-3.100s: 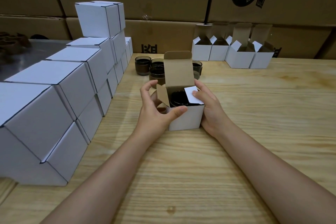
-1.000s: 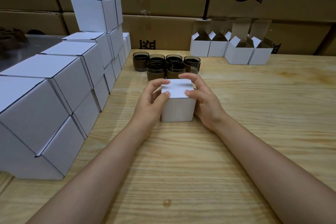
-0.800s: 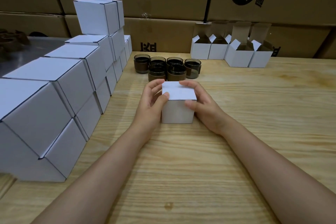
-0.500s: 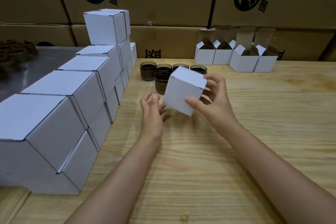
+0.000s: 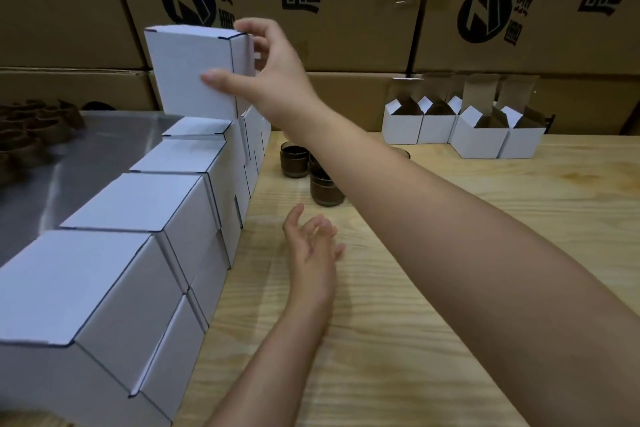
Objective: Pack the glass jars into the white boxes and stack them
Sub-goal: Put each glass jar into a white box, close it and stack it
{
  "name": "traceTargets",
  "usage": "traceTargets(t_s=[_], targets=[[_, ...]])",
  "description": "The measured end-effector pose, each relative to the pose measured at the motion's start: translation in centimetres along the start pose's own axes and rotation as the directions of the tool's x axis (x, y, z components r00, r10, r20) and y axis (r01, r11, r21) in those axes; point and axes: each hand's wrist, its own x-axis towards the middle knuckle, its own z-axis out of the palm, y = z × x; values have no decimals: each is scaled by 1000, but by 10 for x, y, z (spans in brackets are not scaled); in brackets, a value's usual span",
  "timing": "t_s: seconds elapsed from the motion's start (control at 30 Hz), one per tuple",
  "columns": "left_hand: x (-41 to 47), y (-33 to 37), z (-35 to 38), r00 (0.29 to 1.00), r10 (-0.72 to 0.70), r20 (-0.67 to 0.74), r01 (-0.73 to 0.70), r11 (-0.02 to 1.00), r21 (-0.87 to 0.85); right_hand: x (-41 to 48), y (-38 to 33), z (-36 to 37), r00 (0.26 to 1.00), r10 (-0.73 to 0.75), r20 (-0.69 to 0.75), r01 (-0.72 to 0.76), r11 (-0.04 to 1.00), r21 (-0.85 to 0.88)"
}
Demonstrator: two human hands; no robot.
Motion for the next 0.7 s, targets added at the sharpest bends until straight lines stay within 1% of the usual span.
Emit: traceTargets(t_s=[0.13,0.27,0.5,0.6,0.7], targets=[[-1,0,1,1000,1,0,-1,1000,13,0,15,11,1000,25,11,-24,999,-36],[-1,-1,0,1000,-9,-2,9,999,42,1,23,21,1000,17,15,-15,996,-89],[0,-4,-5,1000,-15,15,14,994,108,2,32,34,1000,9,-10,-10,991,-133],[-1,-3,-5,999,-38,17,36,994,107,2,34,35,1000,-1,-23,-2,992,-128],[0,-3,-5,1000,-2,2,1,988,154,2,34,37,1000,-1,-28,-2,992,-123]])
